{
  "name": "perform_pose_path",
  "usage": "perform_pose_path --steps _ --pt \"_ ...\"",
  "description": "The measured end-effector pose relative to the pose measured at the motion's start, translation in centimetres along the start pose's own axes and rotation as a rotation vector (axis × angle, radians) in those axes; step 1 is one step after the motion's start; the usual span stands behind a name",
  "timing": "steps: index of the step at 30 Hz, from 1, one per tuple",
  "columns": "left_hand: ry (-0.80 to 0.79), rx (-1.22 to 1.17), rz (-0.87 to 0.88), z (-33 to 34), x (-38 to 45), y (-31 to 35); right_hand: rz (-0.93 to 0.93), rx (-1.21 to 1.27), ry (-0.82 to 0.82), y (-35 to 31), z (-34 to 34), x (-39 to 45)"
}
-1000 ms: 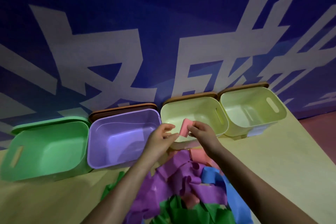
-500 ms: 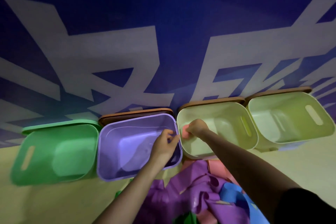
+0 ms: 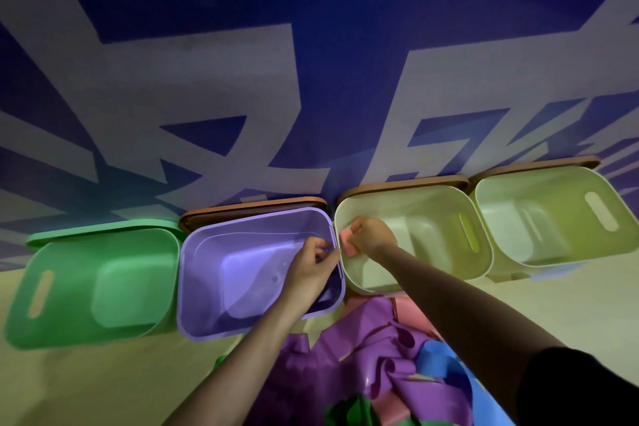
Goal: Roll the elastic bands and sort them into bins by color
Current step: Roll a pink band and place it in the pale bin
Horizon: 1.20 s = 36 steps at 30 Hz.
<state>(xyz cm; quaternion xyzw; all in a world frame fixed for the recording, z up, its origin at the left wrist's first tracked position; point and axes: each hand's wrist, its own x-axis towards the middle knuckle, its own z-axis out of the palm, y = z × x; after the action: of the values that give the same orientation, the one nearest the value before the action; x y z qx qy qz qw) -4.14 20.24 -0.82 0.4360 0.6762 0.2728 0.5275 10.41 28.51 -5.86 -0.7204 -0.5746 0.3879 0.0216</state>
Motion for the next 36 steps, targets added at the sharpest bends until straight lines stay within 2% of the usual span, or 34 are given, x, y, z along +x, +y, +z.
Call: perform_pose_path --steps 7,12,21,29,36 --pt "0.035 -0.013 0.001 0.4 -0.2 -0.2 0.091 -0.196 0.087 -0.1 0.3 0.5" --pt "0.044 0.008 0.000 0.4 -0.3 0.2 0.129 -0.128 0.006 0.7 -0.1 1.2" --pt "0.070 0.016 -0.014 0.8 -0.5 0.5 0.146 -0.068 0.026 1.5 -0.2 1.4" --pt "0.045 -0.020 -0.043 0.6 -0.3 0.2 0.130 -0.177 -0.062 1.6 -0.3 1.8" --pt "0.016 0.065 -0.030 0.0 -0.9 0.2 0.137 -0.191 -0.052 1.9 -1.3 0.9"
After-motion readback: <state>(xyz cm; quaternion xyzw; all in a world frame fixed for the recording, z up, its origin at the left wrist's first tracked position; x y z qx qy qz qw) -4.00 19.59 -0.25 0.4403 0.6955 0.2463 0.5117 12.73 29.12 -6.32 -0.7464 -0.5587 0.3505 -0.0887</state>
